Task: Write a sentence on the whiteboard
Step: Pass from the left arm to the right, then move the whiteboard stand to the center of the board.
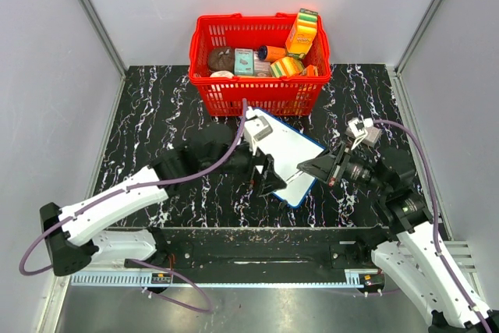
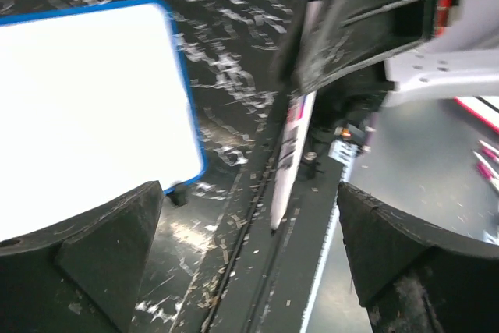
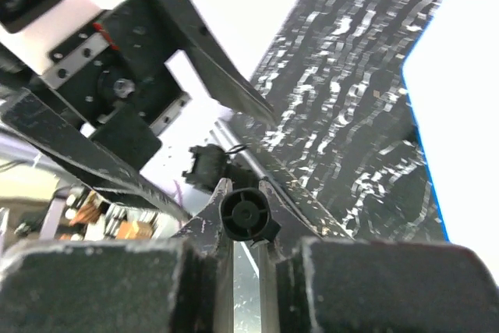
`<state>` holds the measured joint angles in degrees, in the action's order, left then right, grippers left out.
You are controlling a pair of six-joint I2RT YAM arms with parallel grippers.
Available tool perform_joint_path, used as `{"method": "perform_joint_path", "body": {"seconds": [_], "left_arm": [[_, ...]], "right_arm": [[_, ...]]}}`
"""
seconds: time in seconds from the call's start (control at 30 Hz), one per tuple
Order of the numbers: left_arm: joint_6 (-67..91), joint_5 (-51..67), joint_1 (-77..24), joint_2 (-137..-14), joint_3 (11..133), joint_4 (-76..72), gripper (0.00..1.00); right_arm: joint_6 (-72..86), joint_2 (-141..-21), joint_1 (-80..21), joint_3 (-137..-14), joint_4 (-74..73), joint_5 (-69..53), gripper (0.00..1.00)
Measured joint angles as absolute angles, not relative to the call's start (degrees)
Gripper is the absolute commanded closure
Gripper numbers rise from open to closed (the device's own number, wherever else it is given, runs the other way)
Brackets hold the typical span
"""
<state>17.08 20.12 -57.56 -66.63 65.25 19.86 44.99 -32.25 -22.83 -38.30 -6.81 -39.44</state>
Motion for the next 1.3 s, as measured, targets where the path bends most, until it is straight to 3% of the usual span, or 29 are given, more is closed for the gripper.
{"method": "perform_joint_path", "body": {"seconds": [0.2, 0.37, 0.73, 1.3], "left_arm": [[20.18, 11.57, -50.92, -63.00, 55.81, 18.85, 0.06], [24.60, 10.98, -48.31, -67.46, 49.50, 16.71, 0.12], [32.82, 14.35, -52.07, -87.96, 52.18, 13.30, 0.12], [40.91, 15.11, -57.98, -98.10, 58.15, 11.20, 0.12]], "right_arm": [[42.35, -30.89, -22.85, -38.30, -19.18, -25.93, 1.00], [40.42, -28.45, -22.85, -39.22, -28.73, -13.91, 1.00], [38.15, -18.65, -22.85, -43.68, -37.58, 2.63, 1.00], [35.81, -12.69, -22.85, -49.43, -43.03, 12.49, 1.00]]}}
